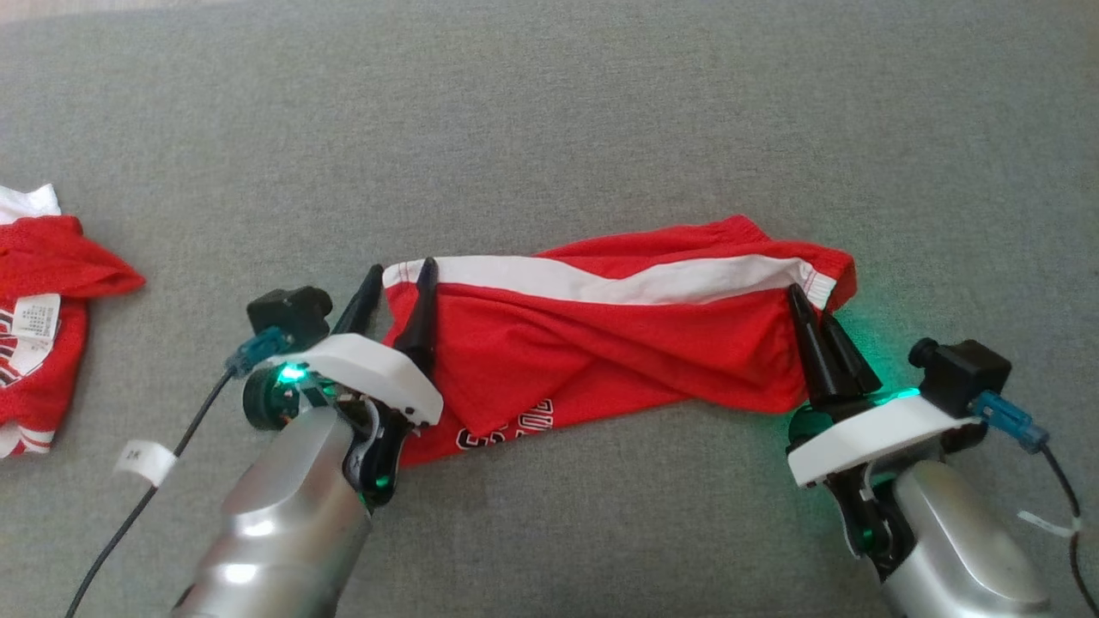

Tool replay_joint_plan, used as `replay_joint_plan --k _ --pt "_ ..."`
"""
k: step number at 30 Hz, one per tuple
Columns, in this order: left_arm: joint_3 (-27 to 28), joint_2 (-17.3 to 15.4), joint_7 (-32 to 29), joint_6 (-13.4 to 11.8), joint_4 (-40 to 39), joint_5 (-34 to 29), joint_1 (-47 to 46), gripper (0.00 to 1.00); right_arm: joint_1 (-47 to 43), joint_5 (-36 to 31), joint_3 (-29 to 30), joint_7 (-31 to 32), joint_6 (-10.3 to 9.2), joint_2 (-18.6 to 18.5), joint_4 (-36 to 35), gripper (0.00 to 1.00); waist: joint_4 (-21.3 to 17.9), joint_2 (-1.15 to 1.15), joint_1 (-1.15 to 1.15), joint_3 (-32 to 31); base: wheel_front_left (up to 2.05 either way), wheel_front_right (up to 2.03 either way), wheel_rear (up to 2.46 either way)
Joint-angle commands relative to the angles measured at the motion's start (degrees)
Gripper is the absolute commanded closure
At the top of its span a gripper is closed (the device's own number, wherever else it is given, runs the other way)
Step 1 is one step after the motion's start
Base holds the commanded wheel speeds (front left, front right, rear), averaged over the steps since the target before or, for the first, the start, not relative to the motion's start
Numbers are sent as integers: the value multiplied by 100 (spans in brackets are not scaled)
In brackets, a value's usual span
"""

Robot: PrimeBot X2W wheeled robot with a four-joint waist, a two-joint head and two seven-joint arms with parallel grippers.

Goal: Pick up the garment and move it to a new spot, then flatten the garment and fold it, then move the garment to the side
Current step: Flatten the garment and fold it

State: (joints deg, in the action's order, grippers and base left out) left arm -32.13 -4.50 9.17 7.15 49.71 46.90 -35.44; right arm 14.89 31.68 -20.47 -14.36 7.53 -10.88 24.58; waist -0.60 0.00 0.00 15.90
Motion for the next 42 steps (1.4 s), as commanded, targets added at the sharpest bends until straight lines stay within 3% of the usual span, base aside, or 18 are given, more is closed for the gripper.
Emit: replay_joint_plan --k 1,6,7,8,9,19,31,37,42 --pt "-18 -159 8 33 31 92 -141 0 118 -48 -115 -63 -4 -10 -171 100 7 0 0 0 0 0 0" --pt "-303 -198 20 34 178 261 -213 0 129 -44 -102 -63 -4 7 -152 100 38 0 0 -17 0 0 0" --pt "-356 -207 47 34 189 286 -229 4 130 -45 -105 -63 -4 9 -149 100 44 0 0 -21 0 0 0" --pt "-408 -221 72 34 207 304 -247 40 135 -45 -108 -63 -4 11 -147 100 48 0 0 -26 0 0 0" --pt "-462 -239 98 34 230 310 -267 98 141 -43 -111 -63 -4 14 -145 100 48 0 0 -32 0 0 0" --pt "-665 -535 564 34 40 49 -587 100 196 94 166 -63 -4 -3 -551 100 158 0 0 -394 0 0 0" --pt "20 -1456 582 2 -1773 -1014 -853 100 1114 648 -26 23 -4 -707 -1439 100 230 0 0 -1698 0 0 0" --pt "69 -1765 294 -136 -2276 -1131 -1164 100 1697 759 -191 431 -4 -1103 -1740 100 210 0 0 -1758 0 0 0" --pt "80 -1908 85 -309 -2303 -1287 -1531 100 2377 549 -623 624 -4 -1392 -1508 100 149 0 0 -1449 0 0 0"
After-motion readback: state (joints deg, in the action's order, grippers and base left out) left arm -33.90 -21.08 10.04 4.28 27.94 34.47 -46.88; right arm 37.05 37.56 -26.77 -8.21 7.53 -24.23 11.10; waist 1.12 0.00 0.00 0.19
